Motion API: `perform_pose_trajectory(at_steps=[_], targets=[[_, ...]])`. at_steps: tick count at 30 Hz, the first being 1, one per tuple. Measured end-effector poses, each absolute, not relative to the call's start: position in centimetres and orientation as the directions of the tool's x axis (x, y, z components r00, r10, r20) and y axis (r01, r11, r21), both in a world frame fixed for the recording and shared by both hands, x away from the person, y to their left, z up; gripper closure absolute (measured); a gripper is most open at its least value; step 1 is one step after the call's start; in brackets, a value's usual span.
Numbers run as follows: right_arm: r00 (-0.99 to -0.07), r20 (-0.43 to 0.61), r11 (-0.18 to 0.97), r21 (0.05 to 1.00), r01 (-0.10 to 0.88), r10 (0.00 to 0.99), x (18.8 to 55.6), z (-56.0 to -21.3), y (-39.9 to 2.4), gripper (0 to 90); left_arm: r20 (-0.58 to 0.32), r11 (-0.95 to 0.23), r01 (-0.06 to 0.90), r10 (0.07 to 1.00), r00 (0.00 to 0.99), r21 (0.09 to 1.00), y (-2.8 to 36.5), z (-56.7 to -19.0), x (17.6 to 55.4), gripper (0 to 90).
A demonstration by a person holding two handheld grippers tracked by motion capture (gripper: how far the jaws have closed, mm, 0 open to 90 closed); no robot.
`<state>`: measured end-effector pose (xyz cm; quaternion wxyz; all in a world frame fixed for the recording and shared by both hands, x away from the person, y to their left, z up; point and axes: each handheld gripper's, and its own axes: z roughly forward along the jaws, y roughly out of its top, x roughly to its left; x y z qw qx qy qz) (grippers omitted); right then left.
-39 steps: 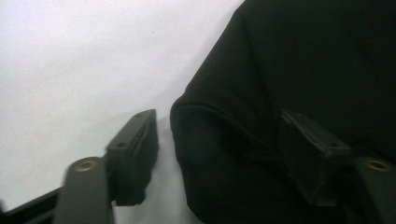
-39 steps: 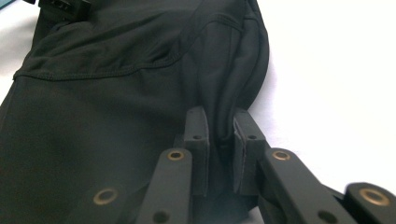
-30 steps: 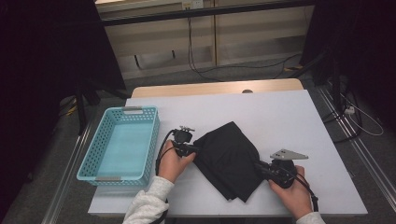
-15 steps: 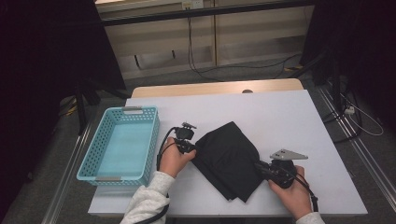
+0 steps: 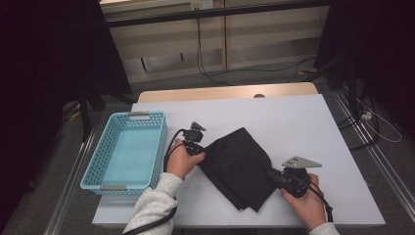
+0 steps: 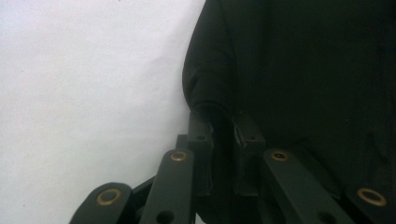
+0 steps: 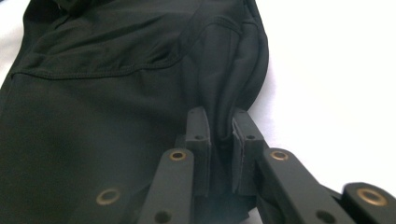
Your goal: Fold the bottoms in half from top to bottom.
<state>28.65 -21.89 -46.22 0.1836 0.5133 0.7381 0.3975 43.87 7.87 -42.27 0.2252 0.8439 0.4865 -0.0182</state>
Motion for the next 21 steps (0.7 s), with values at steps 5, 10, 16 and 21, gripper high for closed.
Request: perform_pose_trajectory(at_steps=[5, 10, 16, 21], targets=[[-0.404, 0.149, 0.145, 0.779, 0.611, 0.902, 28.7, -46.1, -22.0, 80.4, -0.247, -0.434, 0.832, 0.813, 0.527, 0.346, 7.9, -41.7, 44.1, 80.3], [-0.411, 0.138, 0.149, 0.792, 0.593, 0.901, 28.5, -45.9, -21.8, 80.5, -0.247, -0.438, 0.838, 0.816, 0.523, 0.326, 8.0, -41.0, 44.4, 80.3], [-0.417, 0.139, 0.151, 0.794, 0.589, 0.898, 28.5, -45.8, -21.4, 80.5, -0.238, -0.455, 0.839, 0.816, 0.527, 0.297, 8.1, -40.6, 44.8, 80.2], [-0.422, 0.135, 0.149, 0.804, 0.576, 0.897, 28.5, -45.6, -21.2, 80.6, -0.239, -0.463, 0.842, 0.816, 0.527, 0.275, 8.2, -40.2, 45.0, 80.2]])
